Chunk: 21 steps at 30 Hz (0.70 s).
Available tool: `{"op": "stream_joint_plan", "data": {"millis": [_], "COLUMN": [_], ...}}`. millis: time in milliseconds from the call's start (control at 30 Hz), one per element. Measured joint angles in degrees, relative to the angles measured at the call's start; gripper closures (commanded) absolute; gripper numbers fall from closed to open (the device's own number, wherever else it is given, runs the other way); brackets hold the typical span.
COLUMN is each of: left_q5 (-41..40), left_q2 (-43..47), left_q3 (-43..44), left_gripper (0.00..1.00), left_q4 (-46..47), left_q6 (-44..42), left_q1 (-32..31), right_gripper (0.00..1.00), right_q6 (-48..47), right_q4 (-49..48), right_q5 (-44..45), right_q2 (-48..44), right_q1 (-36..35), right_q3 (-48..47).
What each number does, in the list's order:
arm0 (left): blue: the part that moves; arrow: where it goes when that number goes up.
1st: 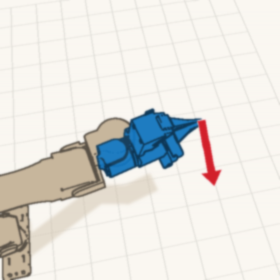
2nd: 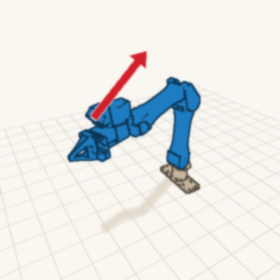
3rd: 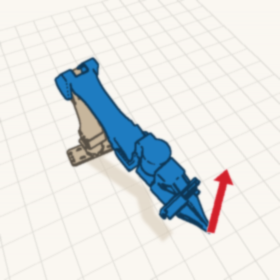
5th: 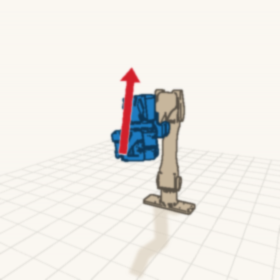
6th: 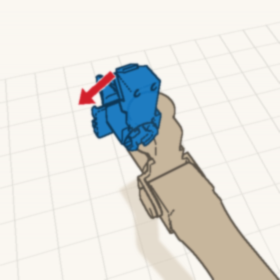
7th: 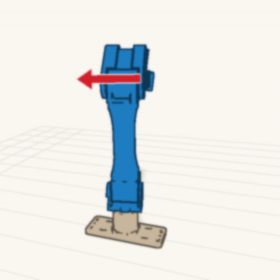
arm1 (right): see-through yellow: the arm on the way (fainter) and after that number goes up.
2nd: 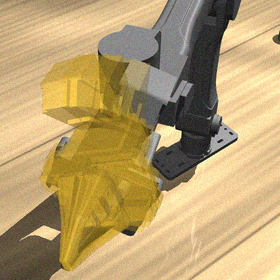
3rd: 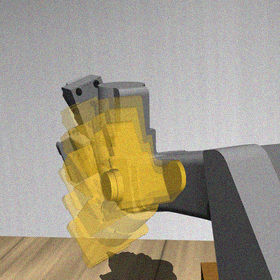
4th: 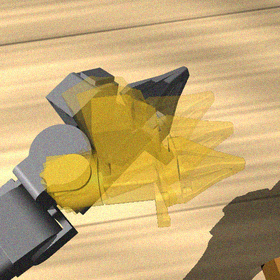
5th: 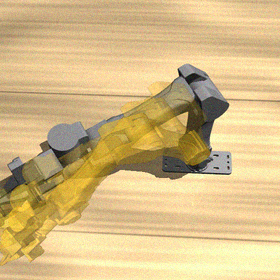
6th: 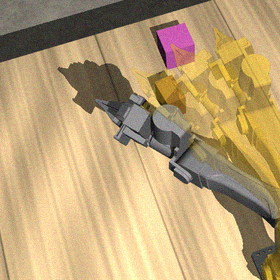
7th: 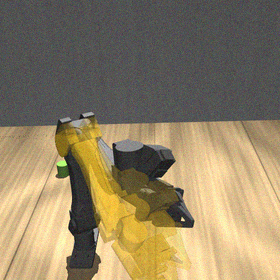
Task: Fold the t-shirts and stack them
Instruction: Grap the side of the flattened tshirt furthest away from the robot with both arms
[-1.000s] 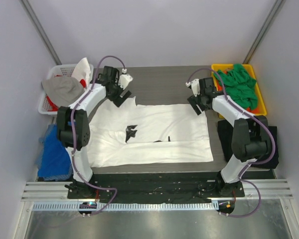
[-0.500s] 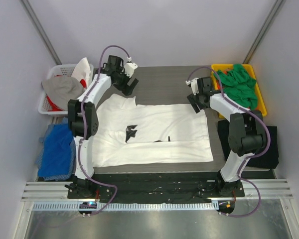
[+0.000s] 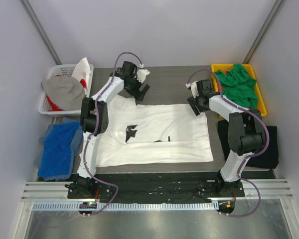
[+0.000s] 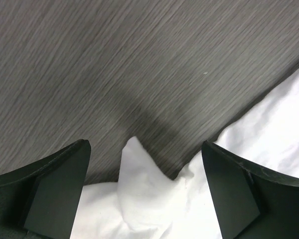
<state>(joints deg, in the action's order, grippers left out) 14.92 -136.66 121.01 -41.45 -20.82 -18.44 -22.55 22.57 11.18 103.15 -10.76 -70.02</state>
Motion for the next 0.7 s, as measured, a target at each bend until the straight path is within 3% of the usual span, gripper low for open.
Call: {"op": "stream_joint_plan", "data": {"millis": [333, 700], "left_q5": [-3.43, -7.10], "left_q2": [-1.14, -1.40], "left_q3": [1.97, 4.22], "left_gripper": [0.00, 0.00], "left_q4": [0.52, 1.44], "left_q6": [0.35, 3.13], "left_q1": [-0.92, 2.60], "right_gripper": [0.27, 0.28], "right_q6": [0.09, 0.26], "right_q4": [-0.09, -0.48], "right_q5": [-1.16, -1.86], "right_q2": [-0.02, -0.04], "right_q1": [0.00, 0.00], "right_q3": [1.73, 4.70]}}
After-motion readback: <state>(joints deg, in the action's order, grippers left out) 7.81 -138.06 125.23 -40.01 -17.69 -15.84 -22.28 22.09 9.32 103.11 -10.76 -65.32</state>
